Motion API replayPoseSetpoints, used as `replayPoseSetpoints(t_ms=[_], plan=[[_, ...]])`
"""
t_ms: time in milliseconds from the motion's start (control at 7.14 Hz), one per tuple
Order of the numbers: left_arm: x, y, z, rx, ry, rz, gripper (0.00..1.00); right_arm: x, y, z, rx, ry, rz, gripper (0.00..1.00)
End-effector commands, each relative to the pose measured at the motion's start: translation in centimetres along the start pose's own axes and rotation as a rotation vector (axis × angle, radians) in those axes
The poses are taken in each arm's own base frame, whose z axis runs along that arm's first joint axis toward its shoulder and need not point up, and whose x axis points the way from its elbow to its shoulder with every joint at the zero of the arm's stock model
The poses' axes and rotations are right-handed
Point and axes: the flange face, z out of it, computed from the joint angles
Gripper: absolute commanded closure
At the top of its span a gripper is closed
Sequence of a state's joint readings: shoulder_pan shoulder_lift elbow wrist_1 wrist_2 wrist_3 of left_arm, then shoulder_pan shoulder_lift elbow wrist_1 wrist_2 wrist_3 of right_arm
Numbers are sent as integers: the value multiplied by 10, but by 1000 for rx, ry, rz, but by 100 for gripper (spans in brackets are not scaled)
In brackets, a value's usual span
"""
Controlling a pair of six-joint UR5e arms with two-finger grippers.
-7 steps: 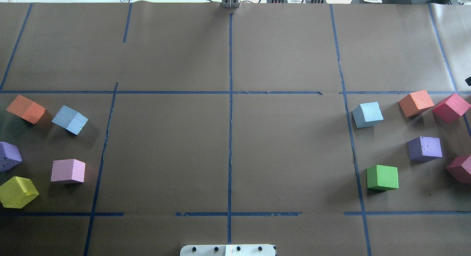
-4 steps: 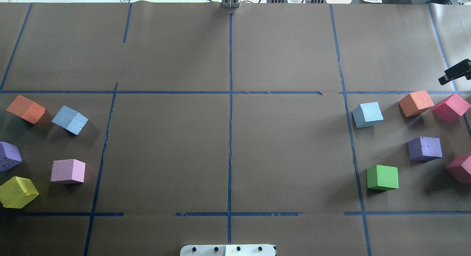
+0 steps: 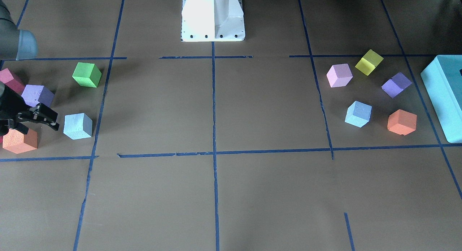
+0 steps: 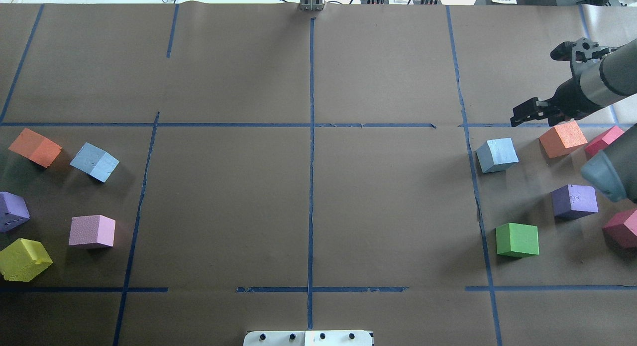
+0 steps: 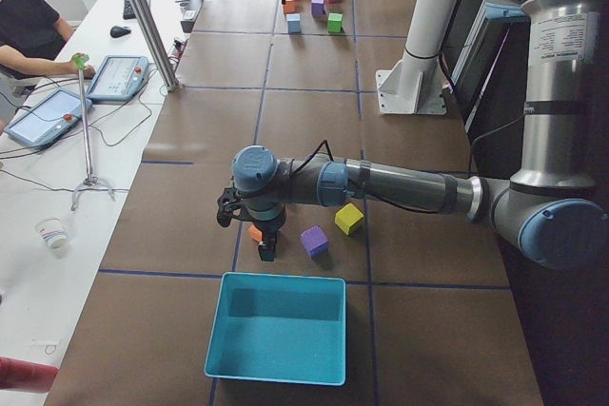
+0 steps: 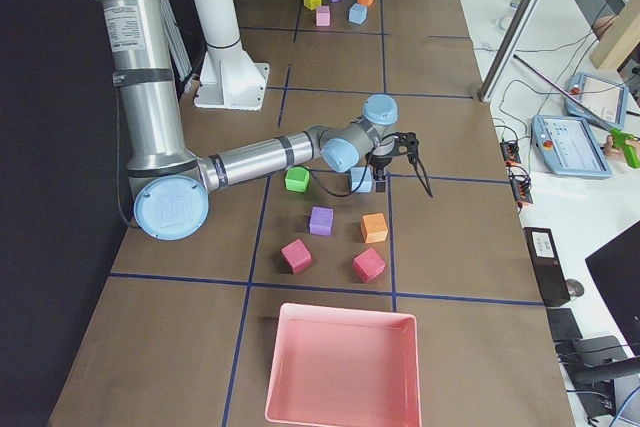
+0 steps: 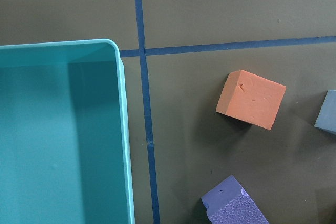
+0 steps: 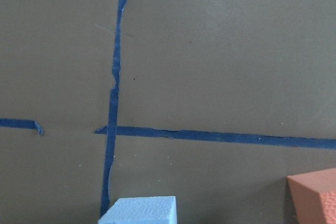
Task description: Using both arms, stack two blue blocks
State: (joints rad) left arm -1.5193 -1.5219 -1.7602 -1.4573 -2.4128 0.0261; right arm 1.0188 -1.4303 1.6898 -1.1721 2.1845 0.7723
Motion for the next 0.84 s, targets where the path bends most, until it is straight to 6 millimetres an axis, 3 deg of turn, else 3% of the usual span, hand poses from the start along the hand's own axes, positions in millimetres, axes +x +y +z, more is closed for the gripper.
replayPoseSetpoints(t_ms=[0,420,560,700], plan=[[-1,0,1,-2,0,-1,0,-29,22,30,-39,10,-26,0],[0,-1,0,0,0,1,0,-36,39,67,-57,74,-54,0],[0,-1,0,0,0,1,0,-35,40,71,-62,79,-54,1],[0,-1,0,0,0,1,0,-37,41,73,-66,78,-56,9]])
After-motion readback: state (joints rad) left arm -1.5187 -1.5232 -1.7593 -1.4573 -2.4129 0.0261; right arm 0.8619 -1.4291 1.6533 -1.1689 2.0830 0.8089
